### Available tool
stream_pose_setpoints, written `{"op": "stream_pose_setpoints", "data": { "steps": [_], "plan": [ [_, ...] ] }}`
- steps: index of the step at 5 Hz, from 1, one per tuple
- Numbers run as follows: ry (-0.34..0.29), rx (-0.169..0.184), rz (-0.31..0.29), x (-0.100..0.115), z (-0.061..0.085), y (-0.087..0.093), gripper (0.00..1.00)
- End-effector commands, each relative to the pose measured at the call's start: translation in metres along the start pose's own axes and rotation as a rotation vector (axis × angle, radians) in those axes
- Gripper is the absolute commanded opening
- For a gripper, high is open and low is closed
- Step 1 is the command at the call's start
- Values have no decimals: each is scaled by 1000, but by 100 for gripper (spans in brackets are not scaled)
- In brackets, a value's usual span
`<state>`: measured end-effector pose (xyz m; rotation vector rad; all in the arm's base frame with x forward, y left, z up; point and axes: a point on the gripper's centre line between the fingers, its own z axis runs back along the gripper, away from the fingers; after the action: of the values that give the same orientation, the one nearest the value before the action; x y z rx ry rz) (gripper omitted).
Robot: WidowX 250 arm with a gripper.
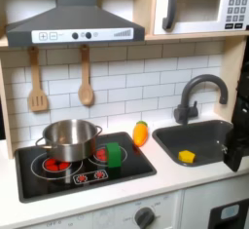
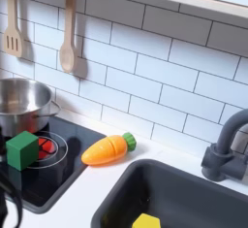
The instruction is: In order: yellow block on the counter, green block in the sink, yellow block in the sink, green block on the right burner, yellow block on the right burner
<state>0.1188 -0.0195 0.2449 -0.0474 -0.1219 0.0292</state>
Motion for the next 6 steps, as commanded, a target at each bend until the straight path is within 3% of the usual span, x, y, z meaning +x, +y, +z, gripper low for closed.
{"op": "stream_pose_setpoints", "data": {
  "steps": [1, 3, 4, 6],
  "plan": [
    [2, 0, 0, 0, 0, 0, 100],
    [-25, -12, 61, 33, -20, -10, 100],
    [-27, -16, 63, 49, -31, -14, 100],
    [-35, -23, 122, 94, -56, -22, 100]
  ]
}}
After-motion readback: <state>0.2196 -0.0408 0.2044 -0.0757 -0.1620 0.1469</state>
